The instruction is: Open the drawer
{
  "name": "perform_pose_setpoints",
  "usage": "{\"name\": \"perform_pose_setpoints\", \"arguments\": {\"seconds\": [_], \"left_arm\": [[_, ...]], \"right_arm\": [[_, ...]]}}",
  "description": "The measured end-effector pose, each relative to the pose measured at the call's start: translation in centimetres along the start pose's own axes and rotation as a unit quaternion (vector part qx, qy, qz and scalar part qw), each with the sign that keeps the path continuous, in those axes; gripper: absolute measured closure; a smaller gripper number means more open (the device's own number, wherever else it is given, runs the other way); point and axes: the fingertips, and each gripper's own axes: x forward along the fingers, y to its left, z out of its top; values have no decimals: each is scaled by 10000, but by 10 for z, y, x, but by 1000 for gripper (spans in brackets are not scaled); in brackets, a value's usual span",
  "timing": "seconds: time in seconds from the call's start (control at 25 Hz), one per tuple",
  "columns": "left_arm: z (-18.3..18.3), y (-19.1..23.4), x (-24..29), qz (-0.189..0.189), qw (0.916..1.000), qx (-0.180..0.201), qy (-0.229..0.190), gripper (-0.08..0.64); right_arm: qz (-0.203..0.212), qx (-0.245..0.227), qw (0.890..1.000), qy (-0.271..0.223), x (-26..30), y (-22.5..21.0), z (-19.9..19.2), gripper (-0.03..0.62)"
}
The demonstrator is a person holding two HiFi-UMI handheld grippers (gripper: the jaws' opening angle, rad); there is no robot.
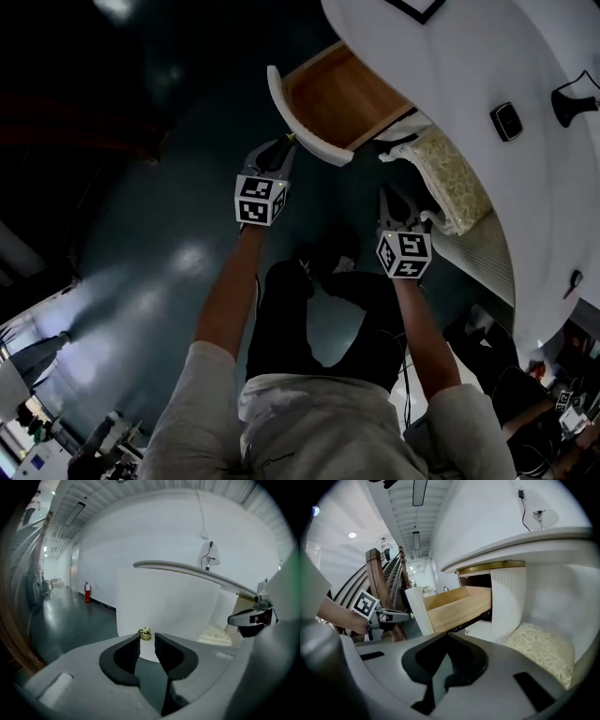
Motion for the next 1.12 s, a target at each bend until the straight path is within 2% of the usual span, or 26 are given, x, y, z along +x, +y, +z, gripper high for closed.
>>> {"name": "perform_pose_setpoints", "arguments": {"seconds": [0.2,0.52,0.68,0.84,1.0,1.12], "left_arm": [[23,-37,-48,-90,9996,89,271,457],[87,-102,-138,-305,9985,-344,297,457],[115,-132,-175,-353,9978,119,545,457],[145,-154,-215,-541,9970,316,443,457],[171,-160,-243,-626,9979,25,188,457],[173,-163,-255,-799,9959,-388,143,457]], "right_arm": [[-44,-55,9999,111,-47,21,36,577],[-330,-130,9994,27,-127,61,119,577],[-505,-147,9984,204,-158,82,136,577],[-630,119,9977,201,-183,104,149,577],[-753,280,9966,173,-197,120,164,577],[-575,300,9979,81,-204,144,169,577]]}}
